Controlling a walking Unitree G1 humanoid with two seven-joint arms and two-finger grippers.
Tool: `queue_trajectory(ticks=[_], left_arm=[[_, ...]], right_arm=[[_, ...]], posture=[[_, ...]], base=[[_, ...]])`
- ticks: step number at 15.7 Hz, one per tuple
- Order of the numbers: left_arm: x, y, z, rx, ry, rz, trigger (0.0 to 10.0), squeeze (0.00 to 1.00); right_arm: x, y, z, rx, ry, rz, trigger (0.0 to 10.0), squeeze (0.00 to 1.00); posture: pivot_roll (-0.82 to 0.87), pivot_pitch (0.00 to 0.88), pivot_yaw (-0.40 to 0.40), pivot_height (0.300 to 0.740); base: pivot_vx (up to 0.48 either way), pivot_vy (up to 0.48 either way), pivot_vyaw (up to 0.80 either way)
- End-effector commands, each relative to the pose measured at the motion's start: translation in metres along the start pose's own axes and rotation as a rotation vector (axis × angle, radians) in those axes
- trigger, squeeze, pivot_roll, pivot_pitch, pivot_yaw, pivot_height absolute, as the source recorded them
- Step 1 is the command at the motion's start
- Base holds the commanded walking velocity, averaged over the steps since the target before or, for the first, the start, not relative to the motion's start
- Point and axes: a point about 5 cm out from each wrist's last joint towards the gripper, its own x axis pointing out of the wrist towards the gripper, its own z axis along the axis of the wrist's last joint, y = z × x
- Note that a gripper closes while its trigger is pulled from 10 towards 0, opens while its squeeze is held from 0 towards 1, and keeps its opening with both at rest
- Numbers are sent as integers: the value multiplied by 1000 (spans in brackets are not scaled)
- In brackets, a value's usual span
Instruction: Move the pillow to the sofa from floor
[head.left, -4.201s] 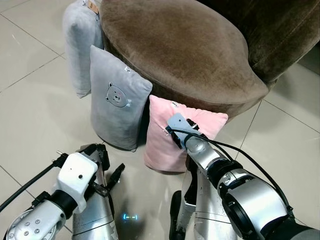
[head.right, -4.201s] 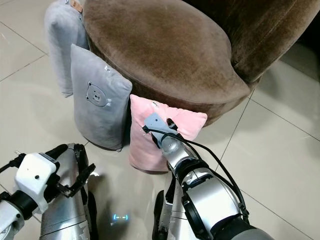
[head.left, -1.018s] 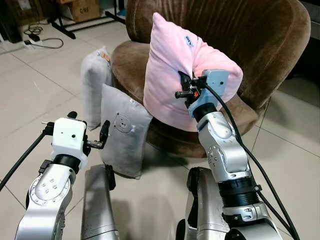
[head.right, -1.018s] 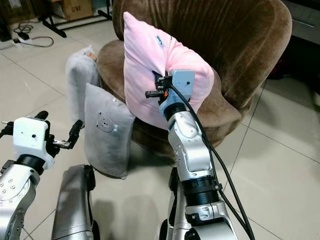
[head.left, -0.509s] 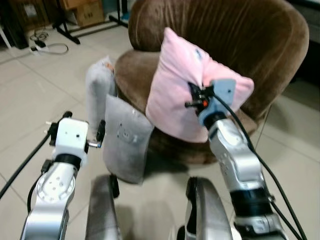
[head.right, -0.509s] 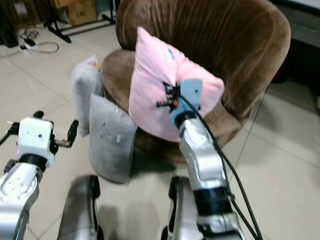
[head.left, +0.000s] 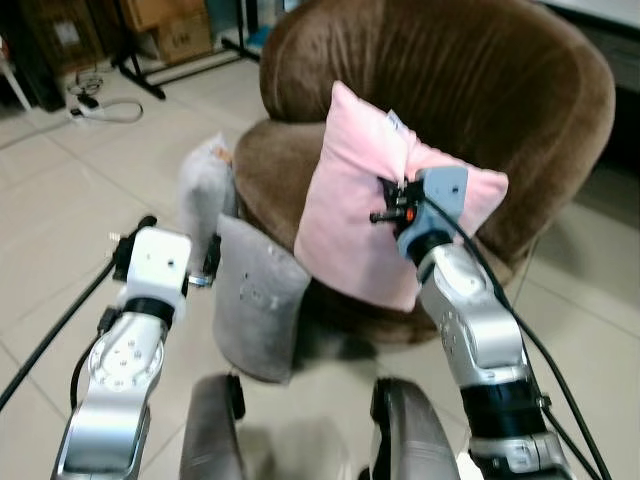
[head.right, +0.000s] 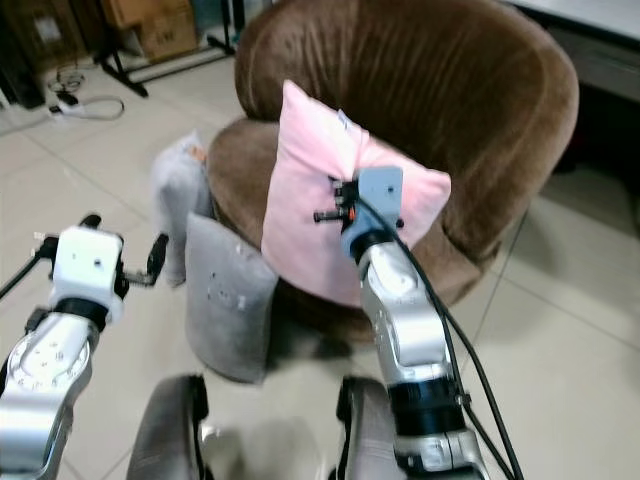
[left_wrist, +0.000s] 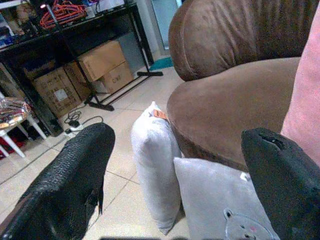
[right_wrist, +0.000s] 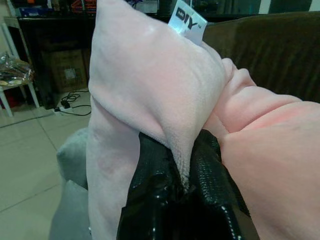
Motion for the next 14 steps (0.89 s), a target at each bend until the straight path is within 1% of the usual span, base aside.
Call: queue_trajectory(ticks=[1,2,5,9,11,12,13,14], left_arm=[[2,-3,1,9,-9,-6,10000,529],[3,-4,1,10,-13,-4,10000,529],[3,-3,1,12,-15,4,10000,529],[2,-2,0,1,-13,19,10000,522],[1,-1,1,-13,-15,30,10000,506],[1,-1,1,-17,-16,33,10000,467],[1,-1,1,-17,-16,33,10000,467],[1,0,1,-21,-14,42,10000,447]], right_arm=[[-2,-3,5,13,-18,-14,10000,0],[-2,-4,6,20,-17,-14,10000,0],[-2,-3,6,36,-11,-4,10000,0],[-2,-2,3,54,13,10,10000,0],[-3,-3,1,76,25,2,10000,0],[-4,-6,-1,88,31,-8,10000,0],[-4,-6,-1,88,31,-8,10000,0],[-8,-14,-4,100,44,-37,10000,0]], posture=[[-17,0,-46,616],[-17,0,-46,636],[-13,0,-53,670],[-7,0,-65,704],[-7,0,-66,719],[-6,0,-66,729],[-6,0,-66,729],[-8,0,-63,740]], base=[[0,0,0],[0,0,0],[0,0,0],[0,0,0],[0,0,0],[0,0,0],[0,0,0],[0,0,0]])
